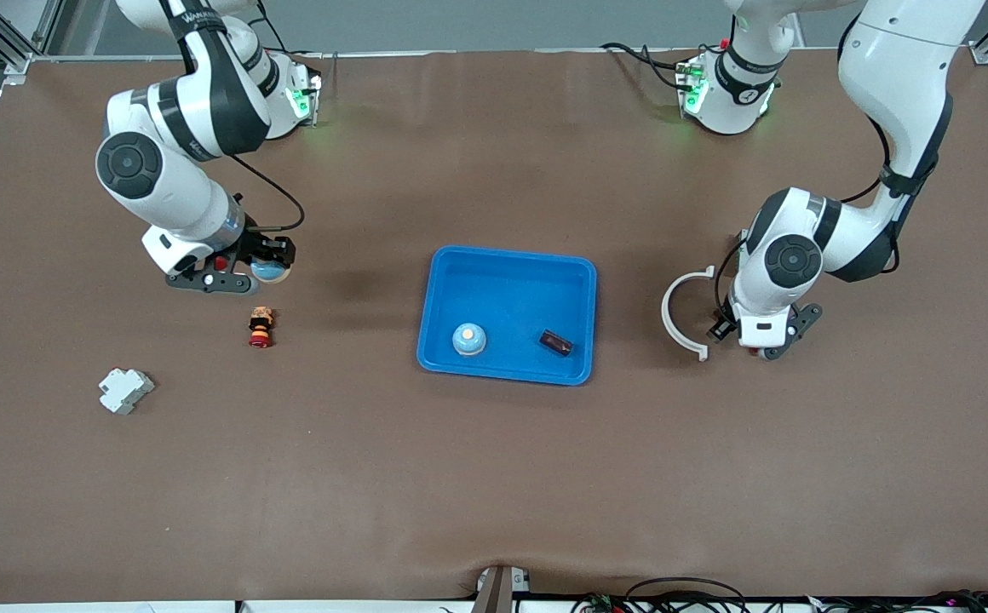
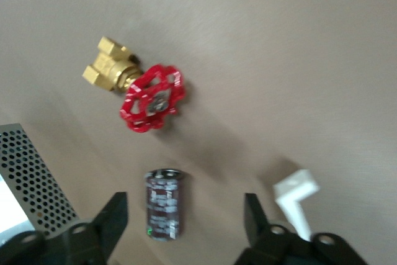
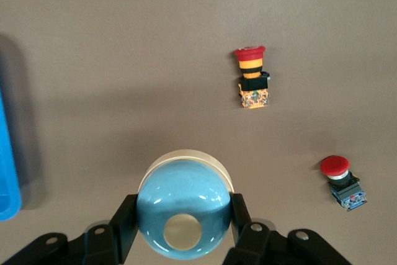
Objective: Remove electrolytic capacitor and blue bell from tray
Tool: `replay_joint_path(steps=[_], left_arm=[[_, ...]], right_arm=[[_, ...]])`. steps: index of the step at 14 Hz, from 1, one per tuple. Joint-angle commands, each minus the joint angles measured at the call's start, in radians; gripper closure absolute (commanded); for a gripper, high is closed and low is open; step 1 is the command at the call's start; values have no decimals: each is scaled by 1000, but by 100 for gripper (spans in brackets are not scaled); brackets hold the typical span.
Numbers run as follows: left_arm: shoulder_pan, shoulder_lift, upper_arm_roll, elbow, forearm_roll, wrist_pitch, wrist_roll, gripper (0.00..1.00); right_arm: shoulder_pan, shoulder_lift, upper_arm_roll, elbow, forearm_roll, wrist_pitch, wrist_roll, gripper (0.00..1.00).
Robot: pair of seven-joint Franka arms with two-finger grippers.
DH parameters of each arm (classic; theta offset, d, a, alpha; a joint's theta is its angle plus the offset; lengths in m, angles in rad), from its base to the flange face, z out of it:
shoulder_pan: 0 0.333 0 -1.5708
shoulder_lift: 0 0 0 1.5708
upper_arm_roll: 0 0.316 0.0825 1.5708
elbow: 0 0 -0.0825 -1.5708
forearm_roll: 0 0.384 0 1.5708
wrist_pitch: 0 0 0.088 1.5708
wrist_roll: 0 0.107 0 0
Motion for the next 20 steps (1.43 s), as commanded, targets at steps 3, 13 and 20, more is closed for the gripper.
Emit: replay_joint_path(steps=[3,13,20], left_arm=[[-10,-8,-101,97,0,-14,-62,0],[-243,225,-134,368,11,-4,-423,0],[-355,320,-129,439,15,61,-550,14]], right_arm=[[-83,-40,19,-158,-11,153,-89,100],[-299,14,20,-267,-5,346,-385,100],[-364,159,19,-261,-5,510,-465,100]])
